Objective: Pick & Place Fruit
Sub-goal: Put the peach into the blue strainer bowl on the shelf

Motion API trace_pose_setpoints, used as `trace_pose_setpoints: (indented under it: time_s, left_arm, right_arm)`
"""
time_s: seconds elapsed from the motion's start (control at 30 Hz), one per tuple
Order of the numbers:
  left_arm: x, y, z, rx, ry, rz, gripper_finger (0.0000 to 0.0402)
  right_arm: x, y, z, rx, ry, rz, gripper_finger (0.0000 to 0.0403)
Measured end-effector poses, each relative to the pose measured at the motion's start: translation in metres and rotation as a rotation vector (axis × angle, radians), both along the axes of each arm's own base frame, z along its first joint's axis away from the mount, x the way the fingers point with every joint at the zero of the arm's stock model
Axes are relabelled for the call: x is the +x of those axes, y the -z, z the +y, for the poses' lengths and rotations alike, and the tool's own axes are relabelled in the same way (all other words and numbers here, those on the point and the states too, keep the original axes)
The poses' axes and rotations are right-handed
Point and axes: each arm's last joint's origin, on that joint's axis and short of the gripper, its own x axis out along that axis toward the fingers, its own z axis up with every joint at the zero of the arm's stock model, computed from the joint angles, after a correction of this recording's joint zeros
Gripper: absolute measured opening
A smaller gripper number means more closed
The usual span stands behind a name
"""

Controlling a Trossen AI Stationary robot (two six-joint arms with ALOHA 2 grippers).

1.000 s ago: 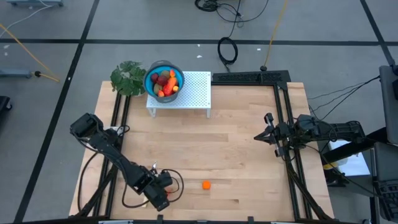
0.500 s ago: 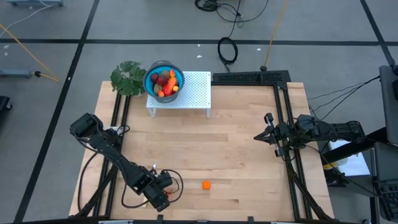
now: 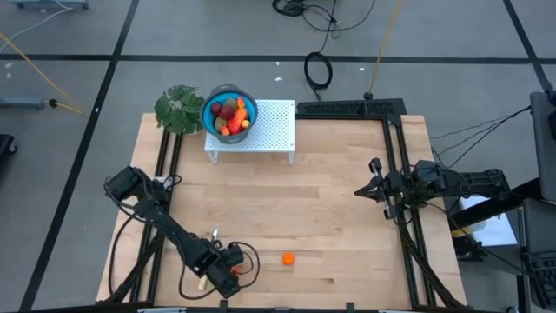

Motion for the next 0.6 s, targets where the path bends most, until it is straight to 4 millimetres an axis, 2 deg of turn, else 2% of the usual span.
trace_pose_setpoints:
  time_s: [0.23,0.6]
  left_arm:
    - [-0.0001,0.0047,0.0008,0.014,-0.049,0.009,0.0239]
    - [0.0011,0.0022,0.0047,0.024,-0.027,0.004,0.013]
  right_arm:
    - [0.0,-0.0001,0.0,0.0,0.0,-0.001,0.0]
    - [0.0,-0.0001,0.0,0.0,0.001,-0.001,0.0]
